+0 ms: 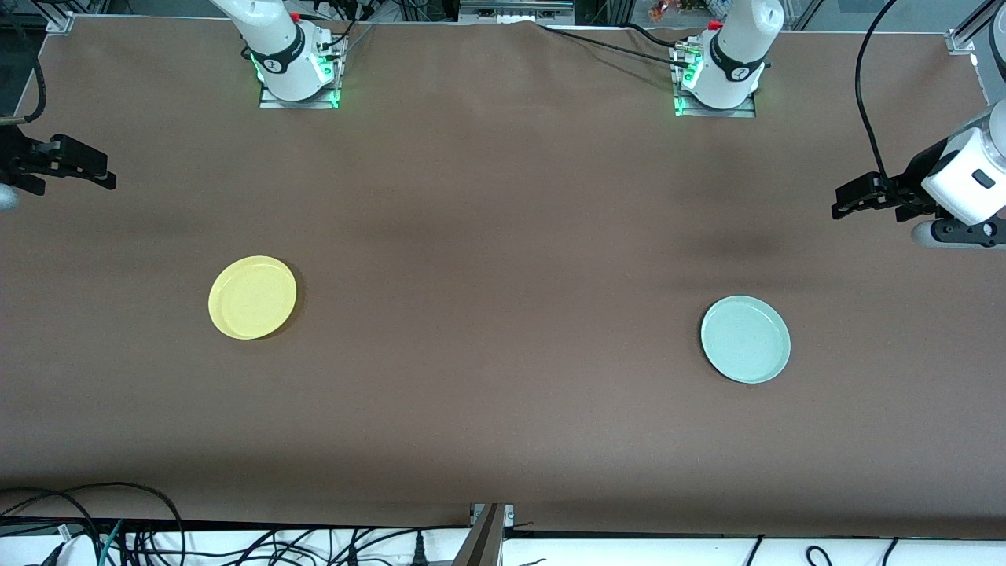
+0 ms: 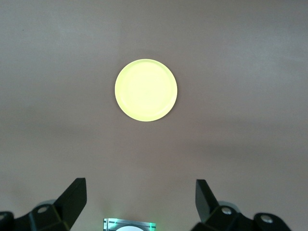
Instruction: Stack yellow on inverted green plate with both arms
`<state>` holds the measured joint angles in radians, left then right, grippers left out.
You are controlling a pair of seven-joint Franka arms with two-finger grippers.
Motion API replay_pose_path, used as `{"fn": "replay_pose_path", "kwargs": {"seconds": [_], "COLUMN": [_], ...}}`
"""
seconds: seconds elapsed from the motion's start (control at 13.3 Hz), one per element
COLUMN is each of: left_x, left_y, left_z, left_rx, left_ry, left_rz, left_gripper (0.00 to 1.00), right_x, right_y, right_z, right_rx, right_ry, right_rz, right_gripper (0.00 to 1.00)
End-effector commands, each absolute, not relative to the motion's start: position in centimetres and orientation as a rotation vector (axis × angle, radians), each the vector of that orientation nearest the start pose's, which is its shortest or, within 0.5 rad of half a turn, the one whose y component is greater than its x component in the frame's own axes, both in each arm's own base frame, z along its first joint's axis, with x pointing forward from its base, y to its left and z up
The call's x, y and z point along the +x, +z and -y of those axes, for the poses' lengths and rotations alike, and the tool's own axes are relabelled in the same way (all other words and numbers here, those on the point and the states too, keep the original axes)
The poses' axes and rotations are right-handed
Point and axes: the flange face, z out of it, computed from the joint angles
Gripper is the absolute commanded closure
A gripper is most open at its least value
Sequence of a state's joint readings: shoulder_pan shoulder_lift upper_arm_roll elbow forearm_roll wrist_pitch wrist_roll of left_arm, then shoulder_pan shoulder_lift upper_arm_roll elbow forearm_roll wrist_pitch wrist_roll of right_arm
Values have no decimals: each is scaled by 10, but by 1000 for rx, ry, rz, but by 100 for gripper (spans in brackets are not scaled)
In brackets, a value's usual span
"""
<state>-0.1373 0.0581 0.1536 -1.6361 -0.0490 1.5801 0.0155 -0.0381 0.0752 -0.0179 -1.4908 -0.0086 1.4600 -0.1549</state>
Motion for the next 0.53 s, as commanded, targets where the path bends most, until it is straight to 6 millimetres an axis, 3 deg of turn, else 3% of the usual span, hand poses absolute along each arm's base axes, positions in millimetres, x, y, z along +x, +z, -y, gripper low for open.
{"fn": "replay_pose_path", "kwargs": {"seconds": [0.0,0.45], "left_x": [568,568], "left_y": [570,569], "left_z": [-4,-1], "left_rx": [-3181,-3179], "left_ry": [125,132], "left_rz": [-125,-139], "left_gripper": [0,0], "right_x": [566,566], "right_y": [613,613], "right_z": [35,35], "right_rx": [-3133,-3133], "right_ry": [160,157], "right_rz": [155,155], "right_gripper": [0,0]}}
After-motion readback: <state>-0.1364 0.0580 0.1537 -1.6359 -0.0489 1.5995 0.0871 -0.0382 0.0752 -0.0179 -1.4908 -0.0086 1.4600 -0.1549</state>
